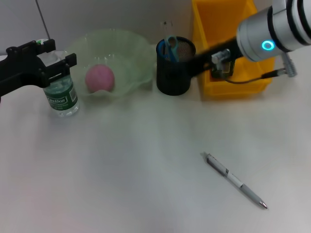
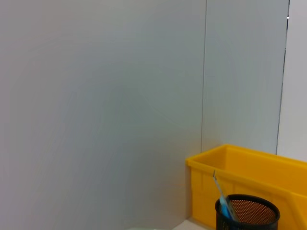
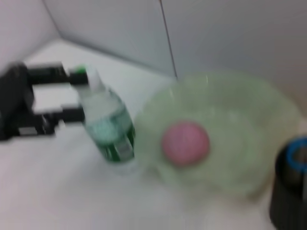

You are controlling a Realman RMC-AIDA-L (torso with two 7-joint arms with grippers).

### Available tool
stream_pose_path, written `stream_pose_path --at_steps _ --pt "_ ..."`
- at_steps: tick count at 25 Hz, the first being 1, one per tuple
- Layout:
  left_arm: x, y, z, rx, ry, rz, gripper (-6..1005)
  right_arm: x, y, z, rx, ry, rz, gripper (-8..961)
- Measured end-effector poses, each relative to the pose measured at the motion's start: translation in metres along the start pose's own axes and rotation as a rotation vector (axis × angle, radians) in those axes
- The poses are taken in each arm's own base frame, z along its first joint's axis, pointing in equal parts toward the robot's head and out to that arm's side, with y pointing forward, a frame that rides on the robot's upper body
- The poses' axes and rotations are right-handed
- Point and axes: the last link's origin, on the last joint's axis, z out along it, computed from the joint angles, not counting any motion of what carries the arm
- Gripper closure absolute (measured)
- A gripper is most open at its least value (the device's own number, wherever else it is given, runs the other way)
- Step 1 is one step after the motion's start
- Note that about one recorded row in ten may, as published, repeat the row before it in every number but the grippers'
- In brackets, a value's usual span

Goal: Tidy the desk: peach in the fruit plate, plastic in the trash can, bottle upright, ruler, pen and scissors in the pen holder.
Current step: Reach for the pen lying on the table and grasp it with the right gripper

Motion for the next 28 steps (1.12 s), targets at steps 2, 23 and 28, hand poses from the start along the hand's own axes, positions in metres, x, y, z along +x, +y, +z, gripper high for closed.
stream_pose_path --at_steps 2,23,28 --pt "0.001 0.0 0.0 0.0 0.002 0.003 336 0.001 0.001 -0.001 0.027 0.076 0.016 259" --pt "0.011 -0.001 0.009 -0.01 0.023 0.012 336 0.043 0.009 0.009 0.064 0.571 0.079 258" --pt "0.012 0.0 0.01 -0.013 0.026 0.011 336 0.044 0.008 0.006 0.104 0.616 0.062 259"
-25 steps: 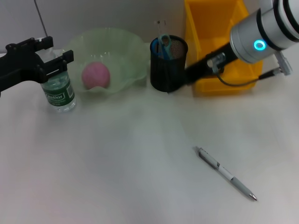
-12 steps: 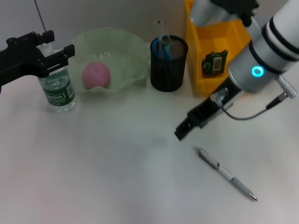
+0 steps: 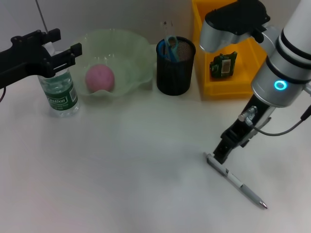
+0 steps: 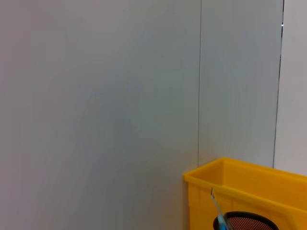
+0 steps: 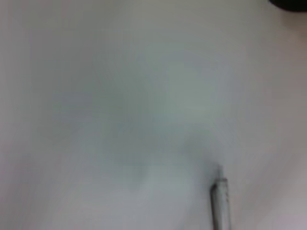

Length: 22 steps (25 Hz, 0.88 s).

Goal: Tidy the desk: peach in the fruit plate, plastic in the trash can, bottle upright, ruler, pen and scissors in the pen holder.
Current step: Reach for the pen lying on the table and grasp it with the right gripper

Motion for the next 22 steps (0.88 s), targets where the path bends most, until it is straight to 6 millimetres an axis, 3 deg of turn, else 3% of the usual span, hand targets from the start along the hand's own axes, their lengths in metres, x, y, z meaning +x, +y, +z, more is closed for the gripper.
stream_pose_path --at_steps 13,22 --pt "0.001 0.001 0.003 -0.006 0.007 0.001 336 0.004 -0.005 0.029 0.034 0.088 -0.002 260" --pt "0.003 0.002 0.005 -0.009 0.008 0.003 336 -0.003 -0.005 0.048 0.07 0.111 -0.036 266"
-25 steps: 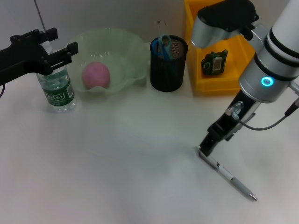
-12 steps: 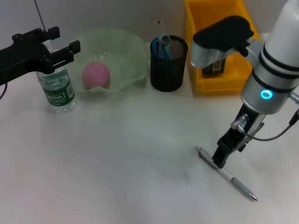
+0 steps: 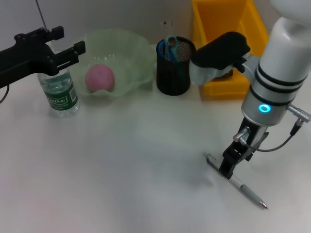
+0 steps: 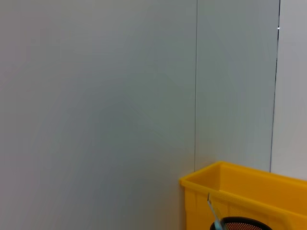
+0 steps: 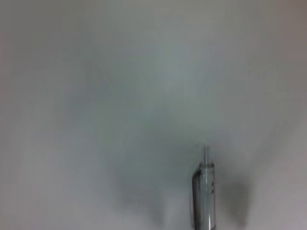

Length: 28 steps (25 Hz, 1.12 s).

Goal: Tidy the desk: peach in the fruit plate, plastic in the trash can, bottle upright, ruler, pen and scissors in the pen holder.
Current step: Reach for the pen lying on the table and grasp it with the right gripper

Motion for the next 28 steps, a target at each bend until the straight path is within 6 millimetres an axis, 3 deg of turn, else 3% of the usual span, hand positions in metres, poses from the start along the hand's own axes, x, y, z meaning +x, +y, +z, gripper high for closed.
stream_pose_path --at_steps 13,28 --pt "-0.001 0.0 0.0 0.0 -0.003 0.001 336 -0.011 0.014 0.007 -0.021 -0.008 -0.06 278" --pt "0.0 0.0 -0.002 -0.002 -0.003 0.004 336 -0.007 0.018 0.014 -0.025 0.041 -0.055 292"
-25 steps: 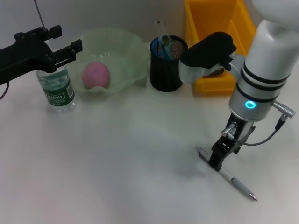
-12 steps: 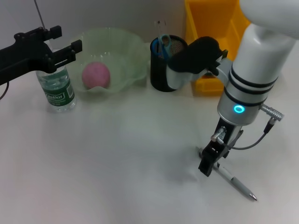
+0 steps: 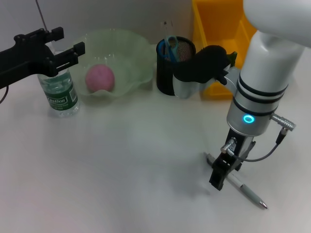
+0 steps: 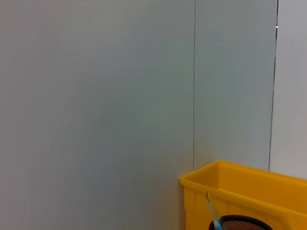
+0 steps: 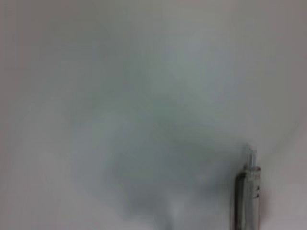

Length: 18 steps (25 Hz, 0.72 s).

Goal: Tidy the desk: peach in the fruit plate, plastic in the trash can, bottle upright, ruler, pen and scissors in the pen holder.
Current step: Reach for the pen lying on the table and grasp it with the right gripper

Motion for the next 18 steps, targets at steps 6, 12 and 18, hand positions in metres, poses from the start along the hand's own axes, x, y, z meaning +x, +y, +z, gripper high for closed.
stream_pose_path --at_steps 6,12,18 --pt "0.0003 -0.0004 -0.0001 0.0 0.0 0.001 336 0.0005 -0.0007 0.0014 -0.001 0.005 0.007 297" --pt "0.0005 -0.0005 0.0 0.0 0.0 0.002 336 0.0007 -0.0019 0.0028 0.003 0.009 0.012 303" --pt "0.0008 -0.0001 0.0006 -0.001 0.001 0.002 336 0.0009 -0.0031 0.004 0.006 0.012 0.016 309"
